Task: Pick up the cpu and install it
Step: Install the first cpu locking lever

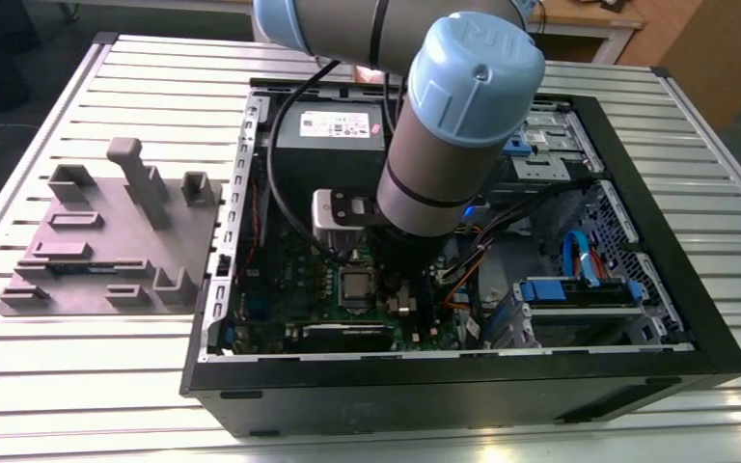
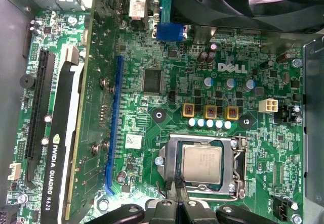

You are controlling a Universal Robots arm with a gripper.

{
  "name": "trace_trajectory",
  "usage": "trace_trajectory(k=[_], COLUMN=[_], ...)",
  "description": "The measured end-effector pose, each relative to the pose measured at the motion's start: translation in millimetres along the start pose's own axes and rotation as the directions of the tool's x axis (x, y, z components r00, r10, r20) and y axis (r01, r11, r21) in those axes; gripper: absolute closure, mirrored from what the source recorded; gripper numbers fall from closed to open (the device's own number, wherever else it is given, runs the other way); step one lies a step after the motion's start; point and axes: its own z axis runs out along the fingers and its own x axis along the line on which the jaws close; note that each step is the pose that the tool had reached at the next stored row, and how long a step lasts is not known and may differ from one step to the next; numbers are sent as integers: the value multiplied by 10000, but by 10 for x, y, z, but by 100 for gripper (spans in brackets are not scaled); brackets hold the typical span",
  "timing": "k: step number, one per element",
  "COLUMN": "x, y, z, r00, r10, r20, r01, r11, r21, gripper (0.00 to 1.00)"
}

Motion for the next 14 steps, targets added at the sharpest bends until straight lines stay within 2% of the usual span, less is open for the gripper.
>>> trace_trajectory(k=[14], x=[3], y=[-47], z=[10], r00=[10000], r10=[-47], r20=[-2], r01=[47], r11=[10000], r21=[38], gripper=[90])
